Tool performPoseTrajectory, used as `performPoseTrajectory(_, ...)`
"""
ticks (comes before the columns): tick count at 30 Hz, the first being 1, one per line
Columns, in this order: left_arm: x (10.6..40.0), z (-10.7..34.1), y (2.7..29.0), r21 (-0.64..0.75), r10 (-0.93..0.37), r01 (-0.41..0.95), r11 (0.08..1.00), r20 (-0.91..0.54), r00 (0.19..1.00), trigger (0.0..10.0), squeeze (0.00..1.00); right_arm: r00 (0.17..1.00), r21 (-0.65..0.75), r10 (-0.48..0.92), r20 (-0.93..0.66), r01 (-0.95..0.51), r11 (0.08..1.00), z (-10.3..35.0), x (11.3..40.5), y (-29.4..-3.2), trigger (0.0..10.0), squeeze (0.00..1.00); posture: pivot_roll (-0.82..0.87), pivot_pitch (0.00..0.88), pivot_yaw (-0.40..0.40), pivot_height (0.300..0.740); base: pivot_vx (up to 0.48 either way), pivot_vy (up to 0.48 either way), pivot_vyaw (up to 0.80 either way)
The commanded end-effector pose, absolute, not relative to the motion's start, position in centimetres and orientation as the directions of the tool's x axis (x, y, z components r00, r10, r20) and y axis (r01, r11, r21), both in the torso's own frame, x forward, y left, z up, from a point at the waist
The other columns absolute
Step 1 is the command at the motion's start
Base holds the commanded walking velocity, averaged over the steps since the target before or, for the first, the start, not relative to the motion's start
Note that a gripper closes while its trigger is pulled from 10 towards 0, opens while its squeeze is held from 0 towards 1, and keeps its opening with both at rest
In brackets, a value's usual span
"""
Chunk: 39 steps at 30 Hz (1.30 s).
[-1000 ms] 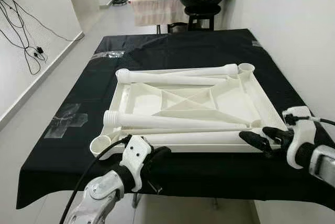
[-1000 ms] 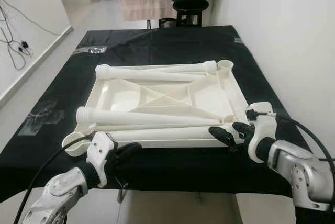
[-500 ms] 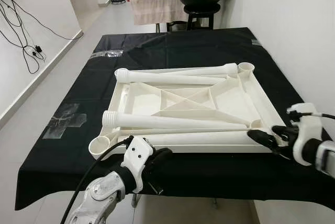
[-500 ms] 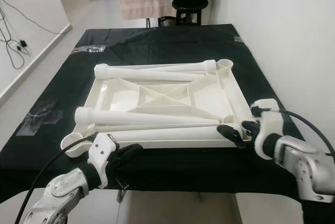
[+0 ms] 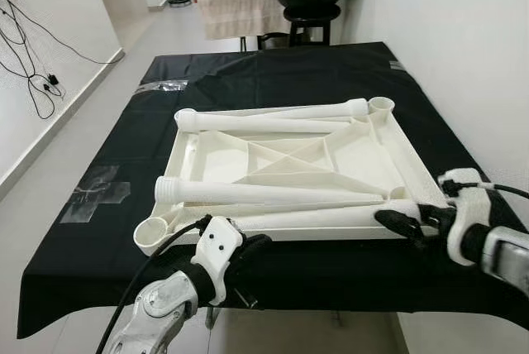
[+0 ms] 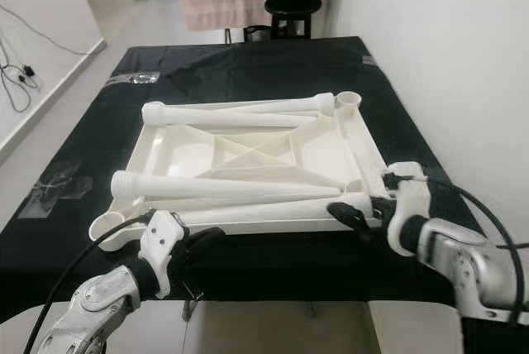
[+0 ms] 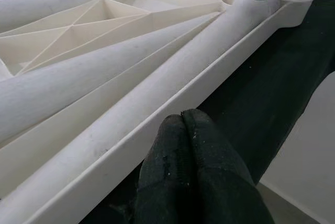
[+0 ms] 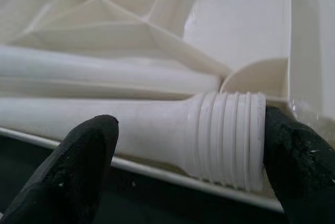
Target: Building children table
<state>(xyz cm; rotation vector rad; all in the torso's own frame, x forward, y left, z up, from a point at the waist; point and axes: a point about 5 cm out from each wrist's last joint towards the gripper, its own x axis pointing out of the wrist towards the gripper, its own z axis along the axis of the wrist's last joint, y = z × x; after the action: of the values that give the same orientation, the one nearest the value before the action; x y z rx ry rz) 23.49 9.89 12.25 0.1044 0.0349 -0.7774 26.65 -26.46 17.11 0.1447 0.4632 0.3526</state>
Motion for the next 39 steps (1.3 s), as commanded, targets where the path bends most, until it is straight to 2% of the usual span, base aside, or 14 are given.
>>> performPoseTrajectory(1,23.4,12.1,9.8,0.087,-0.701,0.705,0.704,-0.075,0.709,10.0,0.00,0.812,0.261,0.452,-0.369,-0.377,0.889,17.7,26.8,-24.9,10.0,0.00,-0.03,0.069,0.019,0.740,0.000,0.000,0.00)
performPoseTrajectory(6,23.4,12.1,9.8,0.086,-0.699,0.703,0.706,-0.073,0.711,10.0,0.00,0.788,0.284,0.489,-0.375,-0.405,0.869,17.6,26.7,-24.7,10.0,0.00,-0.04,0.068,0.017,0.740,0.000,0.000,0.00)
performPoseTrajectory(16,23.3,11.9,9.7,0.086,-0.704,0.708,0.701,-0.079,0.706,10.0,0.00,0.697,0.302,0.561,-0.446,-0.473,0.828,16.7,26.2,-26.0,10.0,0.00,-0.04,0.061,0.009,0.740,0.000,0.000,0.00)
performPoseTrajectory(23,23.3,11.8,9.6,0.085,-0.701,0.705,0.704,-0.079,0.709,10.0,0.00,0.635,0.360,0.665,-0.392,-0.560,0.746,16.7,25.9,-26.3,10.0,0.00,-0.03,0.060,0.004,0.740,0.000,0.000,0.00)
performPoseTrajectory(24,23.2,11.8,9.7,0.086,-0.699,0.704,0.705,-0.079,0.710,10.0,0.00,0.617,0.376,0.698,-0.365,-0.588,0.716,16.7,25.7,-26.1,6.2,0.00,-0.03,0.060,0.003,0.740,0.000,0.000,0.00)
performPoseTrajectory(25,23.2,11.8,9.7,0.086,-0.699,0.704,0.705,-0.079,0.710,10.0,0.00,0.617,0.376,0.698,-0.365,-0.588,0.716,16.7,25.7,-26.1,6.2,0.00,-0.03,0.060,0.003,0.740,0.000,0.000,0.00)
performPoseTrajectory(26,23.2,11.8,9.7,0.086,-0.698,0.702,0.706,-0.080,0.712,10.0,0.00,0.608,0.386,0.728,-0.318,-0.618,0.685,16.8,25.7,-26.1,0.0,0.00,-0.02,0.060,0.004,0.740,0.000,0.000,0.00)
performPoseTrajectory(31,23.3,11.8,9.7,0.088,-0.696,0.701,0.708,-0.082,0.713,10.0,0.00,0.593,0.381,0.775,-0.219,-0.680,0.627,17.7,25.8,-26.4,0.0,0.00,-0.02,0.063,0.014,0.740,0.000,0.000,0.00)
performPoseTrajectory(39,23.3,11.8,9.8,0.088,-0.698,0.703,0.706,-0.085,0.711,10.0,0.00,0.571,0.363,0.802,-0.178,-0.719,0.593,18.8,25.8,-27.0,0.0,0.00,-0.03,0.064,0.017,0.740,0.000,0.000,0.00)
